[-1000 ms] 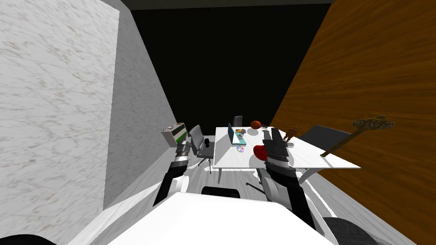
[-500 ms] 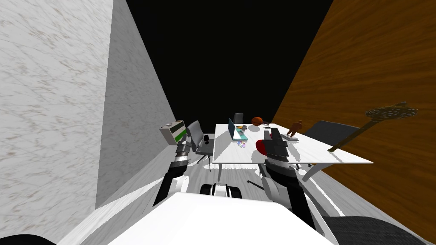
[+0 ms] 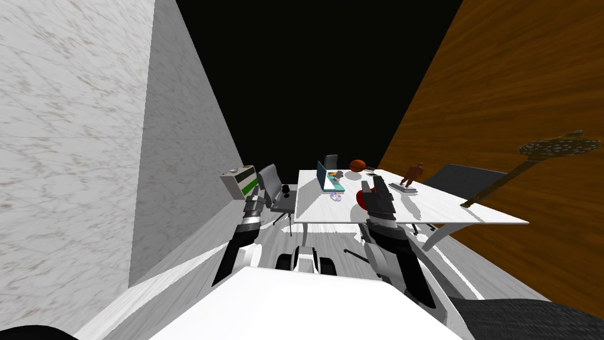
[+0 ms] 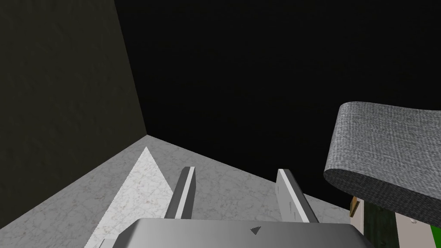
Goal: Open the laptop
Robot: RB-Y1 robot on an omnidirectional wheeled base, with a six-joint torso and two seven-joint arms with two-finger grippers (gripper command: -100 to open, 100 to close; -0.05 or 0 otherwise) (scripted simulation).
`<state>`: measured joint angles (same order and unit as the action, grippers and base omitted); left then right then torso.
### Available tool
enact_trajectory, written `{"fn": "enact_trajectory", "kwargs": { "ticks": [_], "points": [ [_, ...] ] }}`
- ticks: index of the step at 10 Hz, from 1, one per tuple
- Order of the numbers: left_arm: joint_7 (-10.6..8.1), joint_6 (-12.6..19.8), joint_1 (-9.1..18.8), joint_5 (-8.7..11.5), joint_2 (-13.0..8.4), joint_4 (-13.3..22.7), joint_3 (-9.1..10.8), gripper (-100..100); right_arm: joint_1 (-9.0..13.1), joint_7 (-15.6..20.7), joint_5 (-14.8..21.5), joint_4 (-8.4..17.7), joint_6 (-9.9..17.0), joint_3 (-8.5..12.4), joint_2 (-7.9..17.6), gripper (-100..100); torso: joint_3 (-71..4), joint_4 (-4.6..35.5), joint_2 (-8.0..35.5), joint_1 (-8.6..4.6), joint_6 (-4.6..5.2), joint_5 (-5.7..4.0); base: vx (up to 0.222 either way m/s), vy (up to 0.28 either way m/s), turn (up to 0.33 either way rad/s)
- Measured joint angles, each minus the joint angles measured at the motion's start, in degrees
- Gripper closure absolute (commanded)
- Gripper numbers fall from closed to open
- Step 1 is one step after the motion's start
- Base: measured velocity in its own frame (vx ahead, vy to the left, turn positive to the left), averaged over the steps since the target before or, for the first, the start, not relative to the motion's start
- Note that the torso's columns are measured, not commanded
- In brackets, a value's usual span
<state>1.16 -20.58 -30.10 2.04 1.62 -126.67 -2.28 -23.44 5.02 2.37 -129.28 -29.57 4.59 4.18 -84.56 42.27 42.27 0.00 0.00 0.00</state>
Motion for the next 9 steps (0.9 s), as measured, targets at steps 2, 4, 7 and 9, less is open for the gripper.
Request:
{"fn": "enact_trajectory", "kwargs": {
  "ticks": [2, 4, 7, 9],
  "points": [
    [0.0, 0.0, 0.0, 0.0, 0.0, 0.0, 0.0, 0, 2.2, -2.4, -1.5, 2.0, 1.3, 1.1, 2.1, -100, 0.0, 0.0, 0.0, 0.0, 0.0, 0.0, -0.012, -0.005, 0.02],
    [0.0, 0.0, 0.0, 0.0, 0.0, 0.0, 0.0, 0, 5.2, -5.5, -3.6, 4.8, 2.8, 2.9, 4.1, -100, 0.0, 0.0, 0.0, 0.0, 0.0, 0.0, -0.014, -0.006, 0.028],
    [0.0, 0.0, 0.0, 0.0, 0.0, 0.0, 0.0, 0, 9.0, -9.6, -6.1, 8.3, 4.8, 4.8, 5.6, -100, 0.0, 0.0, 0.0, 0.02, 0.0, 0.0, -0.01, -0.003, 0.016],
    [0.0, 0.0, 0.0, 0.0, 0.0, 0.0, 0.0, 0, 11.5, -12.4, -7.9, 10.7, 6.2, 6.2, 6.3, -100, 0.0, 0.0, 0.0, 0.01, 0.01, 0.0, -0.011, -0.005, 0.017]
  ]
}}
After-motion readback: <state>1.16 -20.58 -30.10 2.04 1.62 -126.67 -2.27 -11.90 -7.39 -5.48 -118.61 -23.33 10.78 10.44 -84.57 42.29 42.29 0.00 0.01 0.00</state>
